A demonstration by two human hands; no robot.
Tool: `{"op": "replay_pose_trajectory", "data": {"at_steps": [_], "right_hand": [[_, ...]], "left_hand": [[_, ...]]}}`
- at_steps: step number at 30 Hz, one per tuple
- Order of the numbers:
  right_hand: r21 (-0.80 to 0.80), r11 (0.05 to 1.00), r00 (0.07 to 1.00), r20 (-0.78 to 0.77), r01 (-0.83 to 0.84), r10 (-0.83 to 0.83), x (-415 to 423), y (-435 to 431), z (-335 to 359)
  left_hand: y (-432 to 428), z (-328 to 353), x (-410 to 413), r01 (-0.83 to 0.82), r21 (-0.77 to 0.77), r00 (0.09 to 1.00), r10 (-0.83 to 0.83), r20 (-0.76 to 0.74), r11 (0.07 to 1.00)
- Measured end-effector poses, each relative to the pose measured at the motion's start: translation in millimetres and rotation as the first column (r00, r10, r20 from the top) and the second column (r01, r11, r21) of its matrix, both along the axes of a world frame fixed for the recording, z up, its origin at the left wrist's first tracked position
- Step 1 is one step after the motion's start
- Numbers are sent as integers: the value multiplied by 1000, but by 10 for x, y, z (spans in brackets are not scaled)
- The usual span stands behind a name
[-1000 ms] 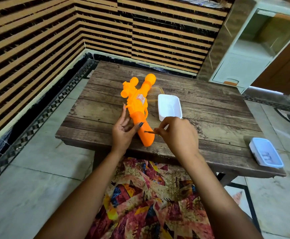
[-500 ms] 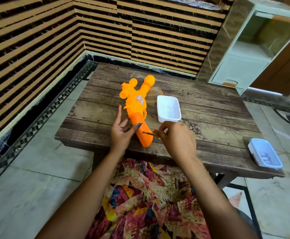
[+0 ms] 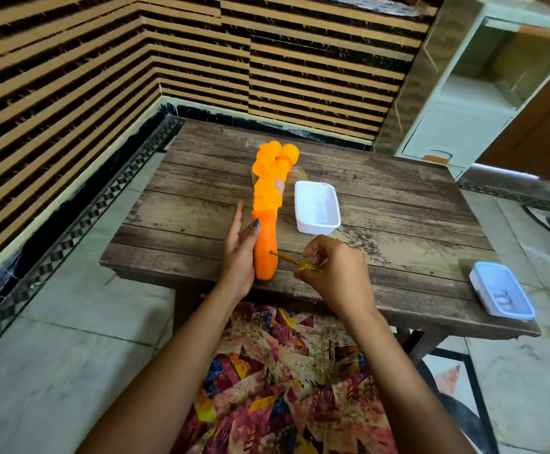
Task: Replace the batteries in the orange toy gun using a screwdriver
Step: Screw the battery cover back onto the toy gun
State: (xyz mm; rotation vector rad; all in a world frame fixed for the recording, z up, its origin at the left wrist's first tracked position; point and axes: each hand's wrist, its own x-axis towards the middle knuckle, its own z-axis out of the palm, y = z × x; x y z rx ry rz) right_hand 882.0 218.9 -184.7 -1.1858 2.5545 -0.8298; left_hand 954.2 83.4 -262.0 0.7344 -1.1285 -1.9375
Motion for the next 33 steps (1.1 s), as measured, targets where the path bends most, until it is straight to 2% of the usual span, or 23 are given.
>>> {"op": "replay_pose_trajectory", "data": {"at_steps": [4,6,8,10,12,16,20,24,30,33], "right_hand": [[-62,995,996,-44,78,-80,2,31,-51],[-44,996,994,-76,79,-82,12,17,-84],[-31,998,998,-28,55,-56,27,14,-85],[-42,999,999,35,-2,4,43,19,-58],[-46,998,999,6,-36,36,58,16,-28],[-47,998,999,-18,47,-48,74,-21,40],[29,999,999,-36,23,-22,79,-62,59],[74,994,994,81,-77,71,92,-58,99],[31,998,998,-15,63,-63,75,-76,75],[73,997,997,-61,40,-35,73,-91,68]], "left_hand": [[32,-59,-37,-10,11,998,9,60,1000],[75,-67,-62,-50,27,993,47,106,998],[129,-72,-79,-103,22,985,99,139,994],[169,-71,-82,-150,15,980,147,132,989],[186,-93,-94,-190,12,976,187,107,982],[204,-107,-95,-222,-65,970,227,90,973],[219,-104,-105,-221,-102,970,229,80,970],[239,-101,-83,-228,-102,970,235,65,968],[240,-92,-86,-240,-128,967,248,51,962],[249,-94,-80,-234,-145,969,242,42,961]]}}
